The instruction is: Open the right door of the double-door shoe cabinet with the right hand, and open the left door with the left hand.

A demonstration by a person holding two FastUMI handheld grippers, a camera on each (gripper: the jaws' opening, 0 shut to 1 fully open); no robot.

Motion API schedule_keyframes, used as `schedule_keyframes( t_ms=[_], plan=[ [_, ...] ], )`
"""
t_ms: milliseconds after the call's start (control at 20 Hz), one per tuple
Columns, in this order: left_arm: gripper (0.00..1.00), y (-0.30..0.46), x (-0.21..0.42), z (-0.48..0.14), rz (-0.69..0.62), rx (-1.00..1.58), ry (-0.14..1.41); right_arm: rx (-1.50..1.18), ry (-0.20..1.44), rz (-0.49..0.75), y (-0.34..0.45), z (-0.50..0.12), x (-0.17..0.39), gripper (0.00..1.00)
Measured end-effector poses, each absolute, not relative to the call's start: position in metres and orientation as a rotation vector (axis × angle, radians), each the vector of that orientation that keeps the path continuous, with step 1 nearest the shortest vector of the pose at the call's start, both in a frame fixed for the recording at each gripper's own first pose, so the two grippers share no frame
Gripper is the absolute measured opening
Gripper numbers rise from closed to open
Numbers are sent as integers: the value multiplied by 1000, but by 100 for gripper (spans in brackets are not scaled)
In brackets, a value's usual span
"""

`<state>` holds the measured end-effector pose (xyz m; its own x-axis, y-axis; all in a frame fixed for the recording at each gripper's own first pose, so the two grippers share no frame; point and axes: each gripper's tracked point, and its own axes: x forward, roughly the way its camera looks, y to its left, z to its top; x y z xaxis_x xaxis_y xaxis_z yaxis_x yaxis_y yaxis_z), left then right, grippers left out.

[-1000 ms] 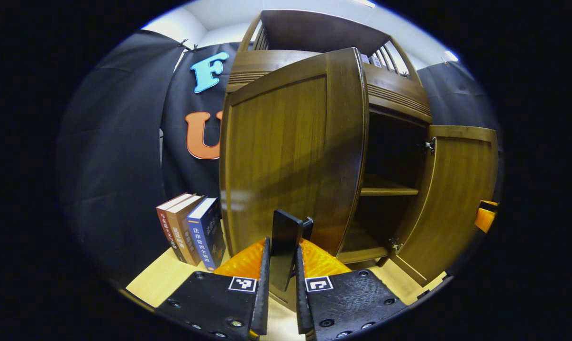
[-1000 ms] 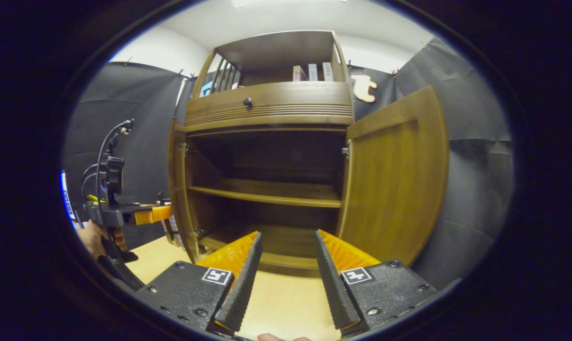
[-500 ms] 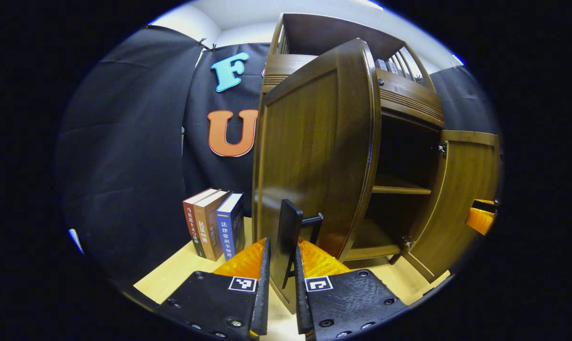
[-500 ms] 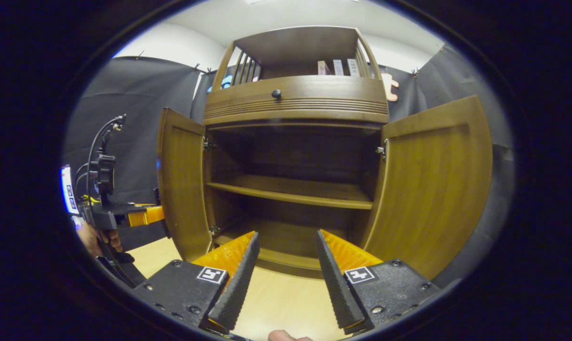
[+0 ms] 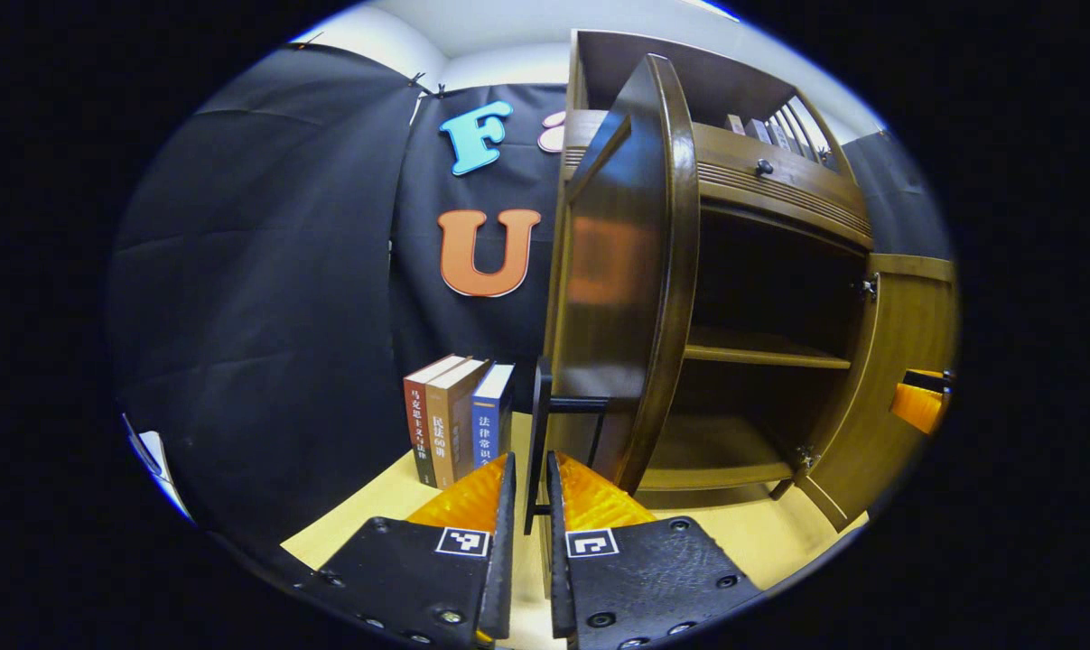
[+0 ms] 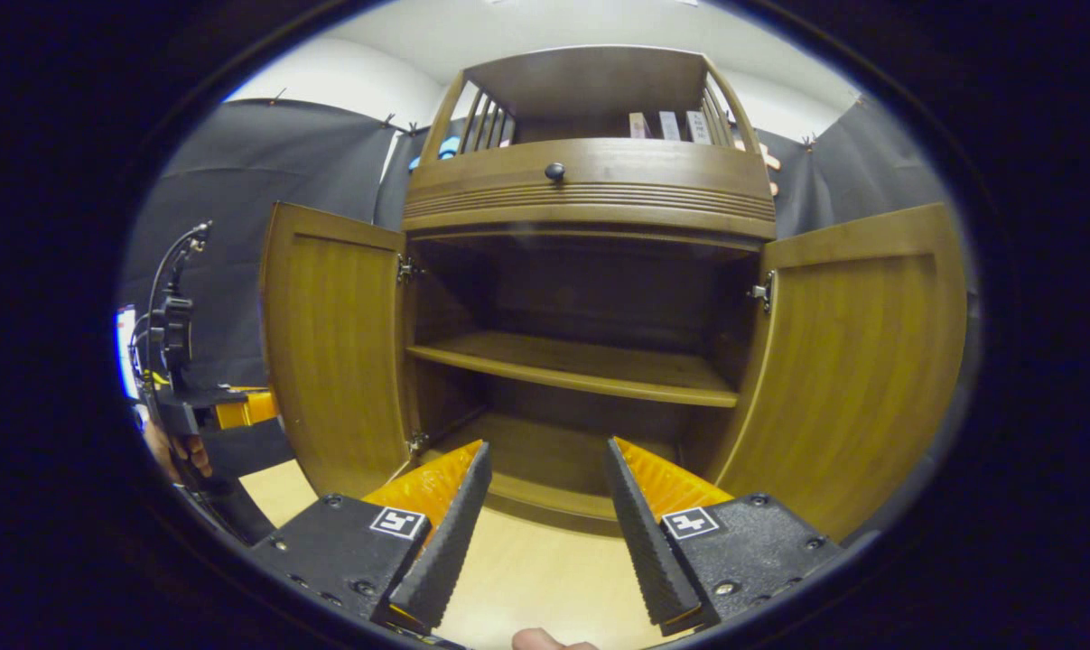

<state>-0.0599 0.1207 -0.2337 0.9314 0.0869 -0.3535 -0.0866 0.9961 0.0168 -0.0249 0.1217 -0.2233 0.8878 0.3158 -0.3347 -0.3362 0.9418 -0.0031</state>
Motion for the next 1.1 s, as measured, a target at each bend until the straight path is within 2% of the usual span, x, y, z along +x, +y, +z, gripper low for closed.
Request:
schedule_keyframes(
  t_ms=[500,800,1100],
  plan=[
    [17,179,-77,-224,201,-57,365,-73,344,323,134,-223,-21,81],
    [17,193,-79,-200,161,-16,337,-73,323,261,137,-211,-14,81],
    [17,175,-76,-135,111,-12,215,-67,251,217,139,-169,-11,84]
  ],
)
